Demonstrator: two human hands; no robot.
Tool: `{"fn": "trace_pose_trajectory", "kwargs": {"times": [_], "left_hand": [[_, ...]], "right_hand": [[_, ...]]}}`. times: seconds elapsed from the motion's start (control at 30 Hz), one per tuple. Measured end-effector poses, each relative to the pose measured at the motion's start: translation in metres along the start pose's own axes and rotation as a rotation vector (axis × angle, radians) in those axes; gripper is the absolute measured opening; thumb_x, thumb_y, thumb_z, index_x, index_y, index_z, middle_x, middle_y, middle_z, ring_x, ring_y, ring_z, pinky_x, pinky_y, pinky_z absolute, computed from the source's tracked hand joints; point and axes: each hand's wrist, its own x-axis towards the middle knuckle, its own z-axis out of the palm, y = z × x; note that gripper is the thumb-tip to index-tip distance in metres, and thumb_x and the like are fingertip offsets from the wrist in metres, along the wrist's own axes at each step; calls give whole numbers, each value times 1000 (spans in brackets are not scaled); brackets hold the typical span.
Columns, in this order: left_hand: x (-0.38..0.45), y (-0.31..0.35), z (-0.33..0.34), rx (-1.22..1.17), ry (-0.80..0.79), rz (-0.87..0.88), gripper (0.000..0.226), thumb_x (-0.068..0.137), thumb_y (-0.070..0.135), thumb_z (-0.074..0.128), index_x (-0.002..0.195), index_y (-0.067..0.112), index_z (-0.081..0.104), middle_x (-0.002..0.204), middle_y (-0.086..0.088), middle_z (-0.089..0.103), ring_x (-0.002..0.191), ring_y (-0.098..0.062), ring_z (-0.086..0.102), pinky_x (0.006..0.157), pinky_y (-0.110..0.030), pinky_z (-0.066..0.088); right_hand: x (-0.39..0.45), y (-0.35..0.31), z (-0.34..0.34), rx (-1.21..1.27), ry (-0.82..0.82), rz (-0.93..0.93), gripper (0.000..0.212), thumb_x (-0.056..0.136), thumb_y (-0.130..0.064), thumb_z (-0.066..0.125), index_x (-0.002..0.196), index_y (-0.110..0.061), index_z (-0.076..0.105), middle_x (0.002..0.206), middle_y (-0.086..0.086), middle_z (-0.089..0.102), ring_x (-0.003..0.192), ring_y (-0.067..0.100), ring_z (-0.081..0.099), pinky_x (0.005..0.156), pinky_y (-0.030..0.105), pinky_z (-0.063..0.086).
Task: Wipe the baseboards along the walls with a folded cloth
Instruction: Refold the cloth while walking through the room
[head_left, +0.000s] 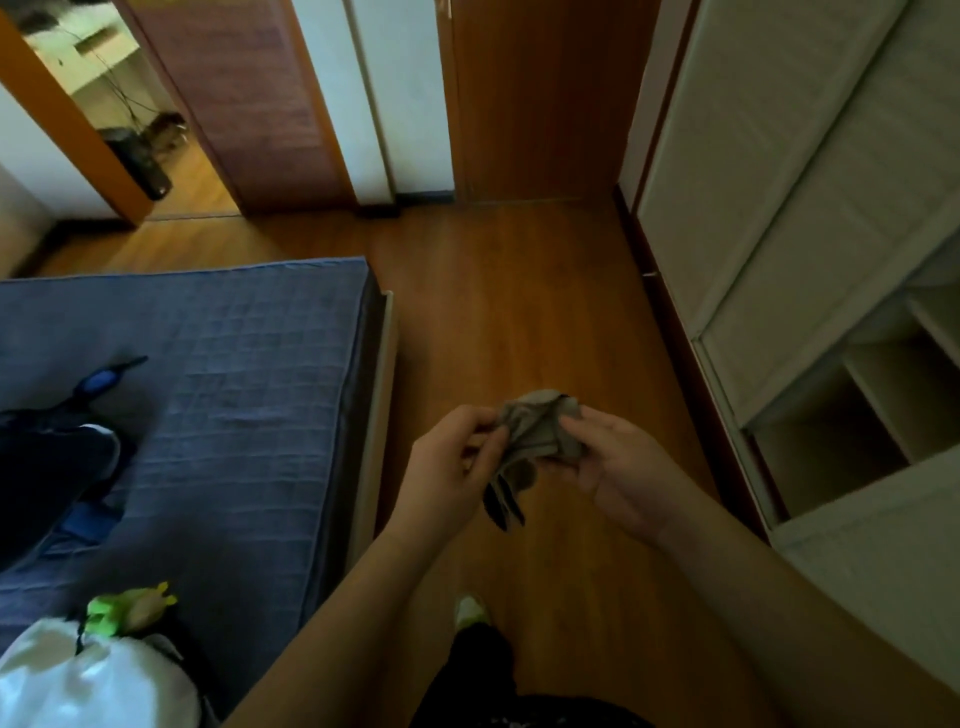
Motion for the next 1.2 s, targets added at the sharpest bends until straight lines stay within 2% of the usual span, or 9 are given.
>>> {"fn": "trace_pose_trajectory", "kwargs": {"times": [0.2,0.43,0.57,0.67,0.77,0.83,0.9,1.03,1.2], "left_hand": [[78,-42,-42,-127,83,-121,13,97,32,56,102,43,60,93,22,70,80,2,68,63,-8,50],[145,-70,-53,-133,57,-74,28,89,42,63,106,60,49,100,27,69,89,7,67,71,-4,49],[189,-87,-43,-66,82,-49,25,80,57,65,101,61,52,99,29,66,87,6,66,69,-6,49],[229,-95,-32,-20,141,-7,38,89,44,63,115,61,42,104,30,65,87,7,66,70,-5,49],[274,-109,-19,113,77,134,30,99,30,52,120,50,49,113,25,61,97,4,63,77,-12,53],[306,-116,-9,241,-12,202,23,98,34,51,120,34,59,121,20,56,103,3,59,83,-16,53],[337,-117,0,328,-53,214,34,94,44,58,123,26,58,126,15,53,108,4,54,90,-9,48],[391,-119,9,463,-14,213,31,88,37,67,112,19,64,120,8,56,101,9,46,83,5,36],[442,-128,2,420,75,106,12,91,27,65,97,18,70,104,14,63,87,6,55,75,-4,45]], "right_hand": [[79,-18,32,-179,0,-23,24,98,-6,53,120,-9,63,114,8,73,108,21,68,83,28,56],[142,-44,44,-276,74,-72,35,87,-2,68,121,-10,64,112,6,73,106,22,69,90,34,54],[183,-71,32,-237,74,-57,28,93,-4,60,120,-10,64,113,7,73,107,20,69,85,30,54],[221,-93,17,-176,98,-43,22,99,-8,53,118,-10,65,112,7,73,103,18,70,77,25,56],[261,-120,-1,-103,82,-27,24,103,-13,45,118,-9,64,111,9,73,101,20,71,76,25,57],[286,-143,-11,-55,65,-16,26,105,-14,42,118,-10,64,109,9,74,101,20,71,77,27,58],[310,-166,-20,-29,62,-16,27,105,-16,40,119,-11,63,110,10,73,101,21,71,79,30,57],[355,-204,-30,3,30,25,29,105,-15,40,126,-8,58,113,12,72,103,24,70,77,31,58],[404,-233,-27,-20,23,90,41,103,-14,47,142,-2,44,120,14,69,105,25,70,81,35,60]]}}
